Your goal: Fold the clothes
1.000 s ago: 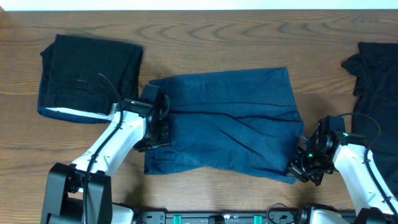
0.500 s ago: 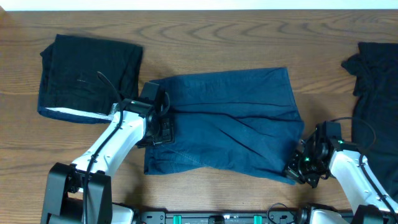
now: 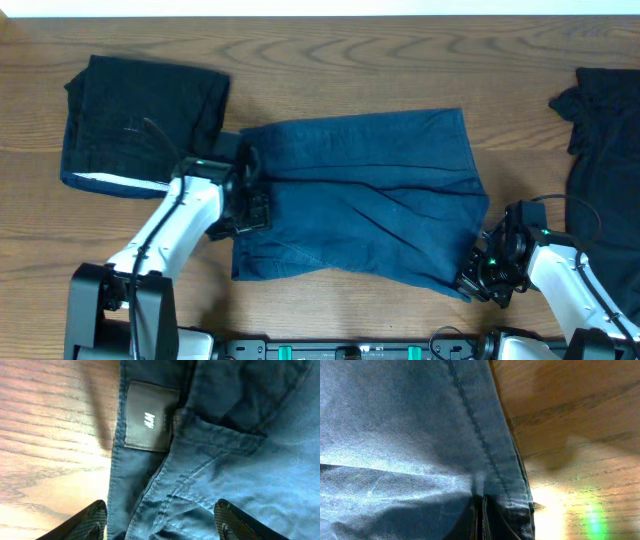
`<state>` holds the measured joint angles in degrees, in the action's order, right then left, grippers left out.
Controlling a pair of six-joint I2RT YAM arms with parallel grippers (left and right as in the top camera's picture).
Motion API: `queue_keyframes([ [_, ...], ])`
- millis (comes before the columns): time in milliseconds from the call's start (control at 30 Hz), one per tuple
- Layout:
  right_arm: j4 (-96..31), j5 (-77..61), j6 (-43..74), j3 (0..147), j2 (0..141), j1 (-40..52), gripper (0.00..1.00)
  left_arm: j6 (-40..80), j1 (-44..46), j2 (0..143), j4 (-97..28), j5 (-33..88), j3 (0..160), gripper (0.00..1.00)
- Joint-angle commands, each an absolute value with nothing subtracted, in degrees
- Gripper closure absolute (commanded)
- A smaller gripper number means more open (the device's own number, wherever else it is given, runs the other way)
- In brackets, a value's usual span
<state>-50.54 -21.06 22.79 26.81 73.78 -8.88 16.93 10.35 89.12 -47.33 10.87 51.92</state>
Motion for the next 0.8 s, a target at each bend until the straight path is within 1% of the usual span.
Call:
queue_keyframes([
  [0,-50.4,-21.7,21.7,26.6,73.9,-9.1,0.95,12.6,8.3,89.6,-47.7,18.6,51.3,0.3],
  [200,-50.5,-21.7,21.6,26.6,73.9,-9.1,0.95,12.2,7.7,89.6,-48.3,20.8,50.3,0.31],
  [267,-50.5,-21.7,21.5,26.6,73.9,-9.1,0.95,11.4,7.6,89.6,-49.1,20.8,49.8,0.4],
  [333,-50.5,-21.7,21.5,26.6,73.9,-9.1,0.94,11.4,7.1,89.6,-49.4,20.8,49.1,0.43],
  [600,-50.4,-21.7,20.9,26.6,73.9,-9.1,0.94,11.4,4.5,89.6,-48.9,20.8,47.4,0.42],
  [633,-50.3,-21.7,20.9,26.6,73.9,-9.1,0.94,11.4,4.5,89.6,-48.8,20.8,47.3,0.41],
  [667,-50.3,-21.7,20.9,26.6,73.9,-9.1,0.94,11.4,4.5,89.6,-48.6,20.8,47.3,0.36],
  [767,-50.3,-21.7,20.9,26.6,73.9,-9.1,0.94,11.4,4.5,89.6,-47.2,20.8,47.3,0.36],
])
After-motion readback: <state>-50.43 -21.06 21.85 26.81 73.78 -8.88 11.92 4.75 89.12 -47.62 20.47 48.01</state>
